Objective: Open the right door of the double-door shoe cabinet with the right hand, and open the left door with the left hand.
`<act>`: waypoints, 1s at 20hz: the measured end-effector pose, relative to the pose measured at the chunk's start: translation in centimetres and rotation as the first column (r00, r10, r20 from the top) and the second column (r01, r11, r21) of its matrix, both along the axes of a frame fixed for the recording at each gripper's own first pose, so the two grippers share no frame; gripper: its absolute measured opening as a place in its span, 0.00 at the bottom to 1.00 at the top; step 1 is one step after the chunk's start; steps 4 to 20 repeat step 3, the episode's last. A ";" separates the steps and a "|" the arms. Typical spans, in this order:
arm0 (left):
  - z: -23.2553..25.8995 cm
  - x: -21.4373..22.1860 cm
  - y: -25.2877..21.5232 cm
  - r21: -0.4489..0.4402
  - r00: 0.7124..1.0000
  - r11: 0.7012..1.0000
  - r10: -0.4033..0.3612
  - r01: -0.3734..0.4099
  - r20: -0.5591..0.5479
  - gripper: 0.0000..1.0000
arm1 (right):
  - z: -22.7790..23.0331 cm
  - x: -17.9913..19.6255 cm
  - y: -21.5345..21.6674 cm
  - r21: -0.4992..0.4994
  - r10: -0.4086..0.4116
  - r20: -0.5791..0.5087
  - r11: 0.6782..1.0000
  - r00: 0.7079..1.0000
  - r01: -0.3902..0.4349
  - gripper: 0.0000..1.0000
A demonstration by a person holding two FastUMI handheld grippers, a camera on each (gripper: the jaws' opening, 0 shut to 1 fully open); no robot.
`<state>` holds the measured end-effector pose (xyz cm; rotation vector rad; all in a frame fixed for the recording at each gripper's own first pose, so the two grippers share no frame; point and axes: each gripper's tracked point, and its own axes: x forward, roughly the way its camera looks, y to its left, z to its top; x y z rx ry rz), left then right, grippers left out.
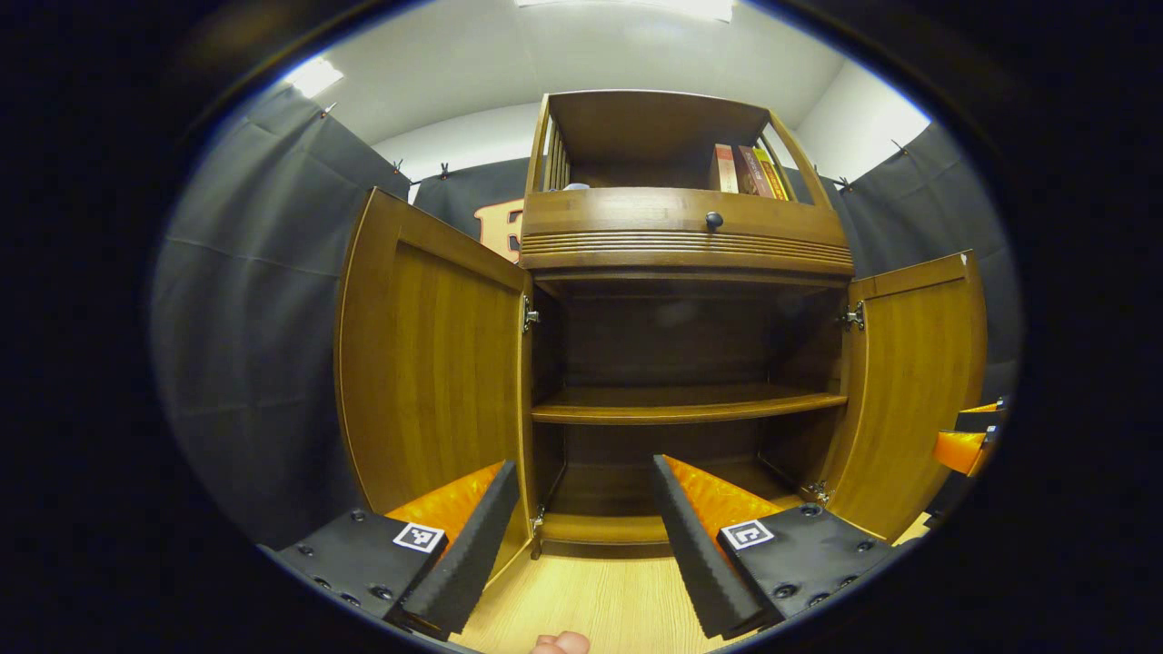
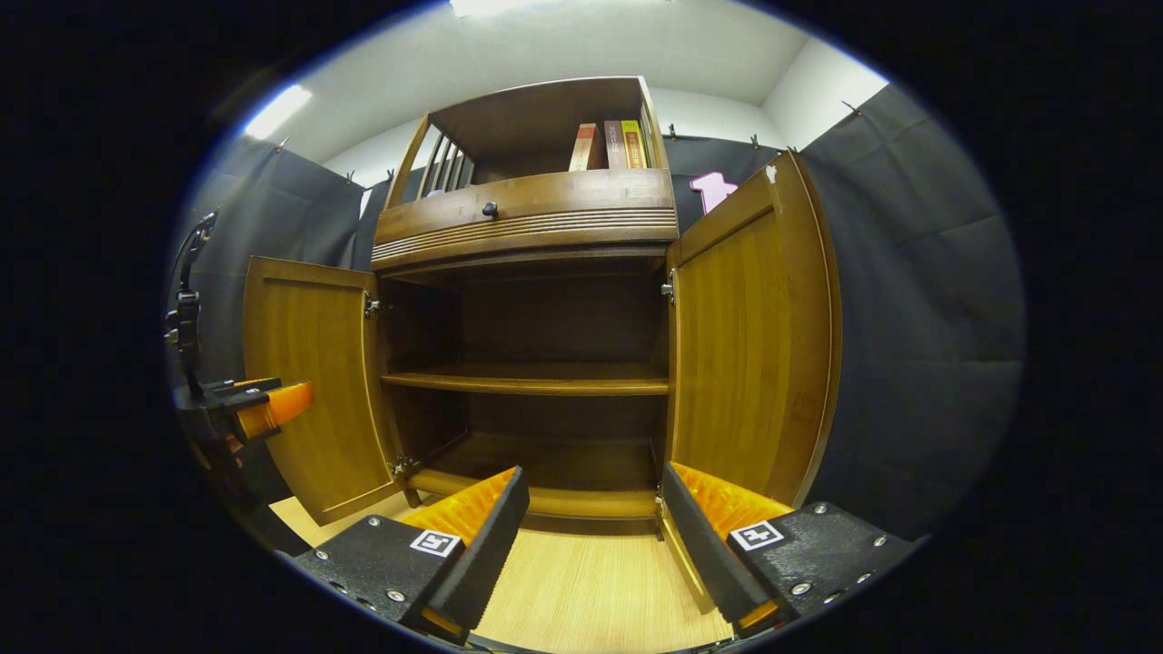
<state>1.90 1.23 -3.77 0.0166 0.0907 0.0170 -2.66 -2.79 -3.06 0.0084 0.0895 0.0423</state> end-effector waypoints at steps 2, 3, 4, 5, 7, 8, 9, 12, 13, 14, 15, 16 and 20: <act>0.0 0.0 0.0 0.001 1.000 1.000 -0.001 0.001 0.001 0.95 | 0.1 0.1 0.0 -0.001 -0.002 0.002 1.000 1.000 0.002 1.00; 0.0 0.0 0.0 0.002 1.000 1.000 0.000 0.000 0.000 0.95 | 0.1 0.2 0.0 0.000 -0.002 0.003 1.000 1.000 0.002 1.00; 0.0 0.0 0.0 0.002 1.000 1.000 0.000 0.000 0.000 0.95 | 0.1 0.2 0.0 0.000 -0.002 0.003 1.000 1.000 0.002 1.00; 0.0 0.0 0.0 0.002 1.000 1.000 0.000 0.000 0.000 0.95 | 0.1 0.2 0.0 0.000 -0.002 0.003 1.000 1.000 0.002 1.00; 0.0 0.0 0.0 0.002 1.000 1.000 0.000 0.000 0.000 0.95 | 0.1 0.2 0.0 0.000 -0.002 0.003 1.000 1.000 0.002 1.00; 0.0 0.0 0.0 0.002 1.000 1.000 0.000 0.000 0.000 0.95 | 0.1 0.2 0.0 0.000 -0.002 0.003 1.000 1.000 0.002 1.00; 0.0 0.0 0.0 0.002 1.000 1.000 0.000 0.000 0.000 0.95 | 0.1 0.2 0.0 0.000 -0.002 0.003 1.000 1.000 0.002 1.00; 0.0 0.0 0.0 0.002 1.000 1.000 0.000 0.000 0.000 0.95 | 0.1 0.2 0.0 0.000 -0.002 0.003 1.000 1.000 0.002 1.00; 0.0 0.0 0.0 0.002 1.000 1.000 0.000 0.000 0.000 0.95 | 0.1 0.2 0.0 0.000 -0.002 0.003 1.000 1.000 0.002 1.00; 0.0 0.0 0.0 0.002 1.000 1.000 0.000 0.000 0.000 0.95 | 0.1 0.2 0.0 0.000 -0.002 0.003 1.000 1.000 0.002 1.00; 0.0 0.0 0.0 0.002 1.000 1.000 0.000 0.000 0.000 0.95 | 0.1 0.2 0.0 0.000 -0.002 0.003 1.000 1.000 0.002 1.00; 0.0 0.0 0.0 0.002 1.000 1.000 0.000 0.000 0.000 0.95 | 0.1 0.2 0.0 0.000 -0.002 0.003 1.000 1.000 0.002 1.00; 0.0 0.0 0.0 0.002 1.000 1.000 0.000 0.000 0.000 0.95 | 0.1 0.2 0.0 0.000 -0.002 0.003 1.000 1.000 0.002 1.00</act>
